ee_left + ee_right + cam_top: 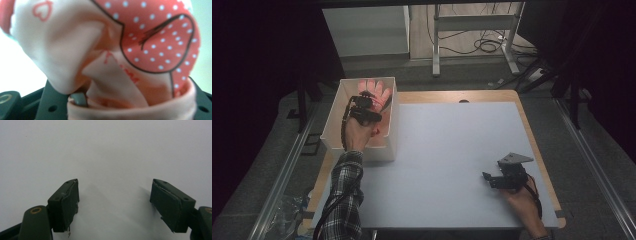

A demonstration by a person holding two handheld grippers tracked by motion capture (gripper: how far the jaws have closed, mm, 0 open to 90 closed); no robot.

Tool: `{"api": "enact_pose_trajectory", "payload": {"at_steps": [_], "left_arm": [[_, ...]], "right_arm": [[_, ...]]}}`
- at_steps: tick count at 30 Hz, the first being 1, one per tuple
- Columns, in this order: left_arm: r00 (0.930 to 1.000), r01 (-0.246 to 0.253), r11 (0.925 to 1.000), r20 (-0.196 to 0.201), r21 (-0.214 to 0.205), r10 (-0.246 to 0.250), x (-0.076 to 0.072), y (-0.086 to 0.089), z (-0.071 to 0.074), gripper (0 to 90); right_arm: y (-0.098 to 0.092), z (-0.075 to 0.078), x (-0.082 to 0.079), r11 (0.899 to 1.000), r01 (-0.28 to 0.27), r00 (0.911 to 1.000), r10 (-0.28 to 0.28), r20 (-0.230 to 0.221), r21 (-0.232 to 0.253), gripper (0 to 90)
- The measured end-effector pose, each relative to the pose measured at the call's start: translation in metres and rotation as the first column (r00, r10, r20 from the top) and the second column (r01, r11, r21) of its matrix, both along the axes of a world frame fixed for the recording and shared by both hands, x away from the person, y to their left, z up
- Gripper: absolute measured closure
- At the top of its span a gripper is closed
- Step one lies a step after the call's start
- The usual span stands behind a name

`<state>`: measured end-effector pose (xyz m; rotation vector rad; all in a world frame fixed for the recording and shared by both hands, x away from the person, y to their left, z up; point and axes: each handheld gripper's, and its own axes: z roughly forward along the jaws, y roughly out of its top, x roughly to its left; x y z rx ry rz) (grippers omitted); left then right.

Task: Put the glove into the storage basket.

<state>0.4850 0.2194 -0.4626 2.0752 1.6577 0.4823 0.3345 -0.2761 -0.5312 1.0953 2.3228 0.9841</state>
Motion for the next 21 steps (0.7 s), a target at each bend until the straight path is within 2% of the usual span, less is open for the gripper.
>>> {"api": "enact_pose_trajectory", "payload": {"at_steps": [5,10,12,13,14,17,21], "left_arm": [[0.9997,-0.001,0.9999,-0.023,0.015,0.001,0.005,-0.003,-0.008,43.6],[0.9965,0.004,0.9986,-0.084,0.052,0.001,0.011,-0.009,-0.020,43.0],[0.9925,0.008,0.9981,-0.122,0.061,-0.001,0.015,-0.010,-0.024,42.3],[0.9925,0.008,0.9981,-0.122,0.061,-0.001,0.015,-0.010,-0.024,41.6],[0.9885,0.013,0.9974,-0.151,0.071,-0.003,0.017,-0.012,-0.028,40.9],[0.9831,0.033,0.9953,-0.182,0.091,-0.016,0.020,-0.014,-0.033,35.3],[0.9824,0.040,0.9950,-0.186,0.091,-0.022,0.020,-0.014,-0.032,25.2]], "right_arm": [[0.000,0.000,0.000,1.000,0.000,1.0000,0.000,0.000,0.000,23.5],[0.000,0.000,0.000,1.000,0.000,1.0000,0.000,0.000,0.000,23.6],[0.000,0.000,0.000,1.000,0.000,1.0000,0.000,0.000,0.000,23.5],[0.000,0.000,0.000,1.000,0.000,1.0000,0.000,0.000,0.000,23.5],[0.000,0.000,0.000,1.000,0.000,1.0000,0.000,0.000,0.000,23.5],[0.000,0.000,0.000,1.000,0.000,1.0000,0.000,0.000,0.000,23.5],[0.000,0.000,0.000,1.000,0.000,1.0000,0.000,0.000,0.000,23.5]]}}
